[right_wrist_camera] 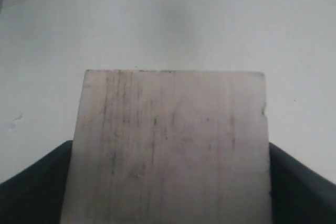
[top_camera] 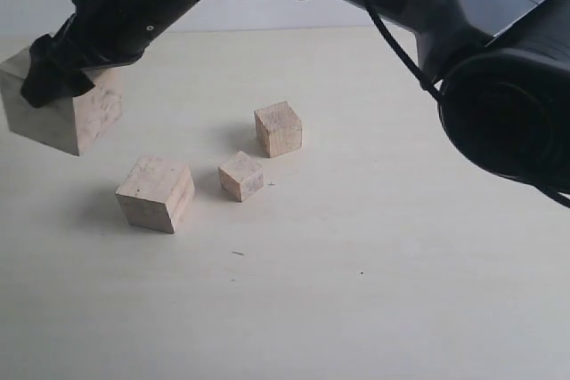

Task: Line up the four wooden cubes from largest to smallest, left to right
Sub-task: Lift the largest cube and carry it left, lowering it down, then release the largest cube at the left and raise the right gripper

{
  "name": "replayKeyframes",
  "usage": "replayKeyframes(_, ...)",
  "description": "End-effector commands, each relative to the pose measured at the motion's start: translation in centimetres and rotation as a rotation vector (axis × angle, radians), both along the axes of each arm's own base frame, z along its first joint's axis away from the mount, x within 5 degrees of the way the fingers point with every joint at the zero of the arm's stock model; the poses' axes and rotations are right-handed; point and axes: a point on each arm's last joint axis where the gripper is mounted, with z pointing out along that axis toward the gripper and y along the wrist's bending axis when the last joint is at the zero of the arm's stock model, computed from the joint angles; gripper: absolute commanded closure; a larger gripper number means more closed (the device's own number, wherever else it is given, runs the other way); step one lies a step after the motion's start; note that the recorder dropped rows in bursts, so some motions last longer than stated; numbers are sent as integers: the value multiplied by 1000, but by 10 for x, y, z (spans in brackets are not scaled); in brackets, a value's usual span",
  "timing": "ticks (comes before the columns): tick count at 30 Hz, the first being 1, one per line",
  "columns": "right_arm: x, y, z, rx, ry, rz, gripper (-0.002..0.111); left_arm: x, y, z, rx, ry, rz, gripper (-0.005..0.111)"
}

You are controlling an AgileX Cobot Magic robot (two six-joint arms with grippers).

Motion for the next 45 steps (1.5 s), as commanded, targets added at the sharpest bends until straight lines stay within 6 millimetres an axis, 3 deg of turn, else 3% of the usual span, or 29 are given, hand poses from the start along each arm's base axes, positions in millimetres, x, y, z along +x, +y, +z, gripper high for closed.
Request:
replayKeyframes(1, -10, 4, 3, 45, -51, 123, 108, 0, 0, 0, -2, -13, -7, 107)
replayKeyframes(10, -31, 28, -35, 21, -113, 224, 108, 0, 0, 0, -2, -13, -7, 107)
replayKeyframes(19, -16, 16, -57, -167, -265, 249, 108, 0, 0, 0, -2, -13, -7, 107)
replayKeyframes(32, 8, -23, -66, -358, -190, 307, 108, 0, 0, 0, -2, -13, -7, 107)
replayKeyframes(45, 18, -16, -70, -301, -229, 211, 108, 0, 0, 0, -2, -13, -7, 107)
